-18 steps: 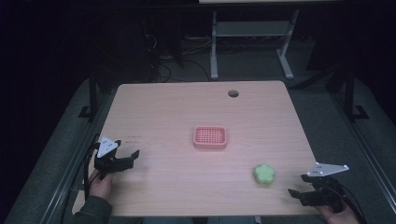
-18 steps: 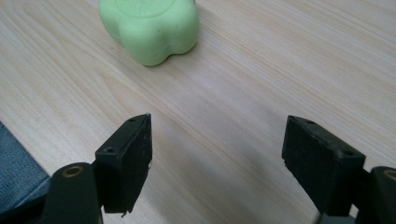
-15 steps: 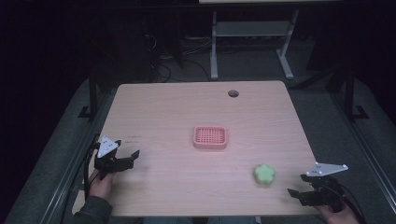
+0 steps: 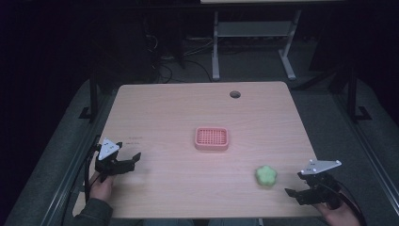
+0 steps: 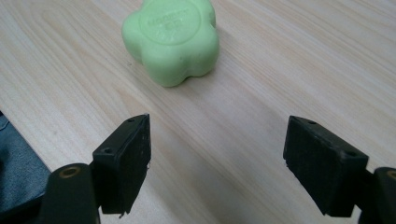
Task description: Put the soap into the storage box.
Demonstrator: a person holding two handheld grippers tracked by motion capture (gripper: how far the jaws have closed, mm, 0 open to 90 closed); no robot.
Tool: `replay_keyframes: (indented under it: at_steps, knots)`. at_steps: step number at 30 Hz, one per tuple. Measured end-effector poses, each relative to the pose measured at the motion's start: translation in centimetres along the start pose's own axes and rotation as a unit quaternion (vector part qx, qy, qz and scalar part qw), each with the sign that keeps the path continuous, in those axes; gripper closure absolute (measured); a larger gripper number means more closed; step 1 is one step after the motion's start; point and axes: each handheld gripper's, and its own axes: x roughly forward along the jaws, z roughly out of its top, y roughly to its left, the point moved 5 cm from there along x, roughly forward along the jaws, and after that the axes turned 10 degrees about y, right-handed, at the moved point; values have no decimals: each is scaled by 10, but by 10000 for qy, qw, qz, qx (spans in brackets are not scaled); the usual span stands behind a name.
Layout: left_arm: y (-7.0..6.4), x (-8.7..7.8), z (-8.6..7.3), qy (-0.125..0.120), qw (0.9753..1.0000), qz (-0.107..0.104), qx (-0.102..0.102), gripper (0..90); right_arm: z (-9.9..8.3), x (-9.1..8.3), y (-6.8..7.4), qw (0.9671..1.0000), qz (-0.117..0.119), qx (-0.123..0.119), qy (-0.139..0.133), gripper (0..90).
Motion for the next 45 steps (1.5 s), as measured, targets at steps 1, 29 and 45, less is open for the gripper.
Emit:
replay_keyframes:
  at_steps: [1, 29, 45]
  knots:
    - [0, 0, 0, 9, 10000, -8, 8, 143, 2, 0, 0, 10000, -1, -43, 12, 225]
    - [0, -2, 1, -53, 10000, -27, 3, 143, 50, 10, 18, 9955, 74, -724, 611, 214]
    - [0, -2, 1, -62, 10000, -20, 22, 143, 68, 22, 24, 9911, 63, -908, 974, 214]
